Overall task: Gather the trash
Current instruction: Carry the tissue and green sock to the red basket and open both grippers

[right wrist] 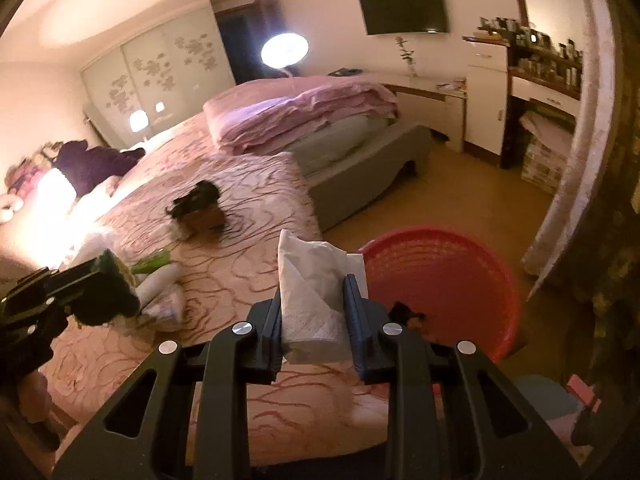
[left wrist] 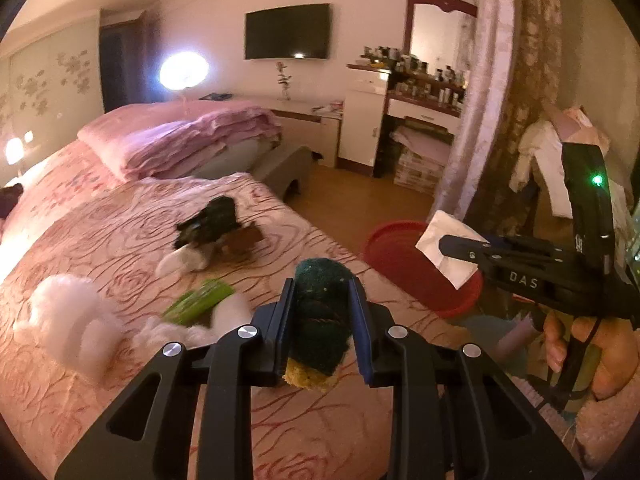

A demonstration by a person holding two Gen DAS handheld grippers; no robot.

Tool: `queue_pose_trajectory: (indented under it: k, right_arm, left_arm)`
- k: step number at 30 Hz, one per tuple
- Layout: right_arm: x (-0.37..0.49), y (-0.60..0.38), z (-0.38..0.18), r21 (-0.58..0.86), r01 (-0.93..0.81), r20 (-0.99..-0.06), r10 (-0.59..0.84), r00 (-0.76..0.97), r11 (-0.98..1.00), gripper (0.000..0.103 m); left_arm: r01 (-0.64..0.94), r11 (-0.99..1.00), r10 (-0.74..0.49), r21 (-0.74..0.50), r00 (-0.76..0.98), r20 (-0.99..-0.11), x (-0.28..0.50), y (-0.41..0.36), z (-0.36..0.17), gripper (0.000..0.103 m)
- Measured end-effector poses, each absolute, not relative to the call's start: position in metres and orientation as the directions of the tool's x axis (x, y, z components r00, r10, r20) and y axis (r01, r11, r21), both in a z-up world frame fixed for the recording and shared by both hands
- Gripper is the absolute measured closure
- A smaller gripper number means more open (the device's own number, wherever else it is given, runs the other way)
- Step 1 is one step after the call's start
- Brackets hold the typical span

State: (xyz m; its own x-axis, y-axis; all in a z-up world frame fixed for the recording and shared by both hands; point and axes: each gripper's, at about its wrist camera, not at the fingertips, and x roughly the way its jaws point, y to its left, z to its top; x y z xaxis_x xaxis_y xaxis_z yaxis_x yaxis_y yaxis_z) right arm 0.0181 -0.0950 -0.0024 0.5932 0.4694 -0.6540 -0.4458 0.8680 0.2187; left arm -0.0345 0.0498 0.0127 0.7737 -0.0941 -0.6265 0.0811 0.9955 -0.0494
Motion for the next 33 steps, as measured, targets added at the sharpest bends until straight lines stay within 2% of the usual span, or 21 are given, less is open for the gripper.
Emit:
queue_pose_trajectory:
  k: [15,24,33]
  right_arm:
    - [0.043,-0.143,-0.013,0.234,-0.338,-0.676,0.403,0.617,0.912,0.077]
    - [0.06,-0.158,-0.029,0.265,-0.286,-0.703,0.388,0.596,0.921,0.077]
    - [0.077,-0.172,-0.055,0.313,-0.23,-0.743,0.388,0.546,0.922,0.077]
  left_arm:
    - [0.2,0.977,-0.199,-0.076,0.716,-0.669,0.021,-0.004,0.001,0.078]
    - [0.196,0.971,-0.232,-0.136,0.642,-0.731,0.061,-0.019,-0.026,0.078]
    - [0.23,0.965,-0.241,-0.129,0.567,-0.788,0.09,-0.049,-0.057,0.078]
